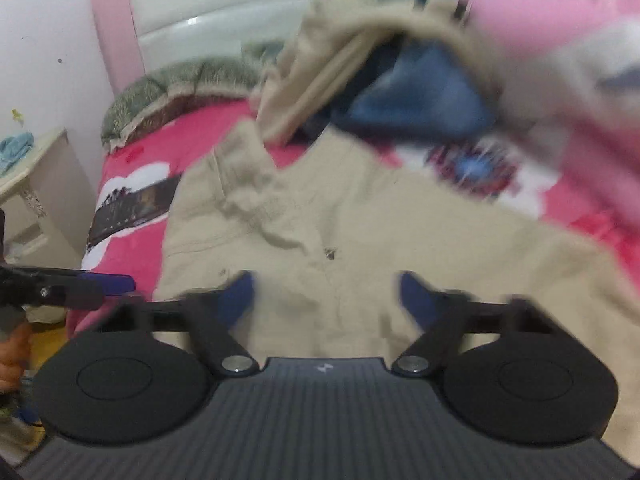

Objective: Fold clothes

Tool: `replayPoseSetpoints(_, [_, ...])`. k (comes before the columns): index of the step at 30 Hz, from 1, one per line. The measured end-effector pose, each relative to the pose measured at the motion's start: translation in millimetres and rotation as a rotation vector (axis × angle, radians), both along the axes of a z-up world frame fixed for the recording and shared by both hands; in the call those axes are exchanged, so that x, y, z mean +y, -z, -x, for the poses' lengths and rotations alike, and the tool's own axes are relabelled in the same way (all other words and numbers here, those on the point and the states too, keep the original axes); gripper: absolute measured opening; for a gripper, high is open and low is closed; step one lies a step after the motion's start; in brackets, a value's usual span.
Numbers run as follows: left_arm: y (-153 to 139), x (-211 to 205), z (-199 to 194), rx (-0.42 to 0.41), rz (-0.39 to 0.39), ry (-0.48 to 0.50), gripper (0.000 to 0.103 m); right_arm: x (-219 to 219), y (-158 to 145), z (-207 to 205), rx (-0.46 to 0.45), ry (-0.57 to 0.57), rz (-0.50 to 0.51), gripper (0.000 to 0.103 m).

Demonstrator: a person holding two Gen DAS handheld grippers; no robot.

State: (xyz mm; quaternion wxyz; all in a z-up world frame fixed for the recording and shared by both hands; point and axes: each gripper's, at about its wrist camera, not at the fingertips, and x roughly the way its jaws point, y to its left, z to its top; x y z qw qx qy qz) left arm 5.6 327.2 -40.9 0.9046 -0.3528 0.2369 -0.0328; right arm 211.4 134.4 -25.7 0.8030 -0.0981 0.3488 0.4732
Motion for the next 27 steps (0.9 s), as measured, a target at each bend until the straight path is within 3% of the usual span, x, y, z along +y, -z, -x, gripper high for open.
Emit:
replayPoseSetpoints(2, [5.4,7.9,-2.1,-0.001,0.017,-0.002,0.077,-3.1,-3.0,9.6,-0.004,-0.009,-0.033,0.020])
replayPoseSetpoints(3, [7.2,12.2,-1.1,-0.009,0.030,0.000,0.077,-7.1,-8.1,16.2,-0.013,-0.016,-0.060,0.016])
replayPoseSetpoints(8, [6.3,28.7,19.6,-0.097,0.094,0.035,0.079,-6.0,-43.7,78.4,-0.081,-0.130,-0.152,0.014])
replayPoseSetpoints(10, [1.2,35.1,36.2,-0.141,0.115,0.050,0.088,7.9,-51.1,108.0,-0.119,-0.210,-0.125,0.014])
replayPoseSetpoints(14, [0.9,50.4,65.5,-0.178,0.213,0.066,0.091,49.9,-31.9,166.2,-0.249,-0.341,0.006,0.014])
replayPoseSetpoints(18, [12.3,64.8,86.5,-0.159,0.292,0.029,0.093,75.6,0.4,203.9,-0.294,-0.391,0.108,0.015])
replayPoseSetpoints(21, [23.7,70.2,90.1,-0.117,0.327,-0.004,0.093,85.4,17.8,228.7,-0.344,-0.411,0.166,0.034])
replayPoseSetpoints(22, [26.2,70.3,88.3,-0.106,0.324,-0.013,0.092,85.6,19.1,236.3,-0.357,-0.427,0.169,0.052])
replayPoseSetpoints(23, [28.7,70.3,86.5,-0.094,0.321,-0.021,0.091,83.6,15.8,241.2,-0.361,-0.446,0.159,0.063])
replayPoseSetpoints(25, [33.6,70.4,82.8,-0.071,0.316,-0.039,0.086,76.6,1.3,239.8,-0.335,-0.469,0.122,0.065])
replayPoseSetpoints(27, [38.6,70.5,79.1,-0.048,0.310,-0.056,0.083,66.6,-18.8,221.6,-0.245,-0.463,0.043,0.065])
